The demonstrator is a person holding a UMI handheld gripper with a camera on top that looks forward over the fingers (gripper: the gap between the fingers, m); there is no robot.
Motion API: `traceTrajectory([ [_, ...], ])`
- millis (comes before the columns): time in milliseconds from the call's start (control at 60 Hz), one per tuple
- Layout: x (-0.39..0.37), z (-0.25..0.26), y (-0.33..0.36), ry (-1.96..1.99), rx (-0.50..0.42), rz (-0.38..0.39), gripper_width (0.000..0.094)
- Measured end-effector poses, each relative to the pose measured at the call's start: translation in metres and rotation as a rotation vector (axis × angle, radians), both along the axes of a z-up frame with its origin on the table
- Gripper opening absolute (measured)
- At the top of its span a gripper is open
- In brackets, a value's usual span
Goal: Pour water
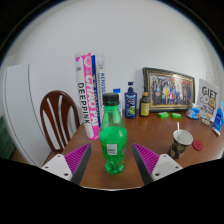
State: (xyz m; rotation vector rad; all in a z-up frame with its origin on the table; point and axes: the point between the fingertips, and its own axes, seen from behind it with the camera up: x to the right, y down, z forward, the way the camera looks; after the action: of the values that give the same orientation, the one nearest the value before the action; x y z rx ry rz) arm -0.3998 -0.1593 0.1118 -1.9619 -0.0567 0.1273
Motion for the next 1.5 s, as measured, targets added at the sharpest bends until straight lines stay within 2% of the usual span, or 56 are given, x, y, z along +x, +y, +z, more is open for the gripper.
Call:
traceTrajectory([
  [100,-0.002,-0.015,0.027,-0.028,0.022,-0.048,0.0801],
  [167,0.001,-0.021,0.038,-0.037,0.031,-0.078,0.0688],
  [233,0.004,-0.024,0.045,-0.050,0.045,-0.095,0.0516],
  [483,0.002,-0.021,0.049,-0.072,0.095,-0.069,0.0318],
  [583,0.004,-0.008,0.051,-0.085,0.116,-0.057,0.0317],
  [717,0.006,0.037,0.056,0.068,0.163,-0.050,0.0316],
  [800,0.009,0.070,0.062,0.293,0.166,-0.045,0.0317],
  [967,0.038,0.114,0.078,0.924,0.114,-0.101,0.0315],
  [1167,0.090,0.109,0.092,1.542,0.025,-0.193,0.0316],
  [1367,0.118,0.084,0.097,1.945,-0.051,-0.275,0.0316],
  [1500,0.123,0.071,0.099,2.039,-0.091,-0.317,0.0315],
])
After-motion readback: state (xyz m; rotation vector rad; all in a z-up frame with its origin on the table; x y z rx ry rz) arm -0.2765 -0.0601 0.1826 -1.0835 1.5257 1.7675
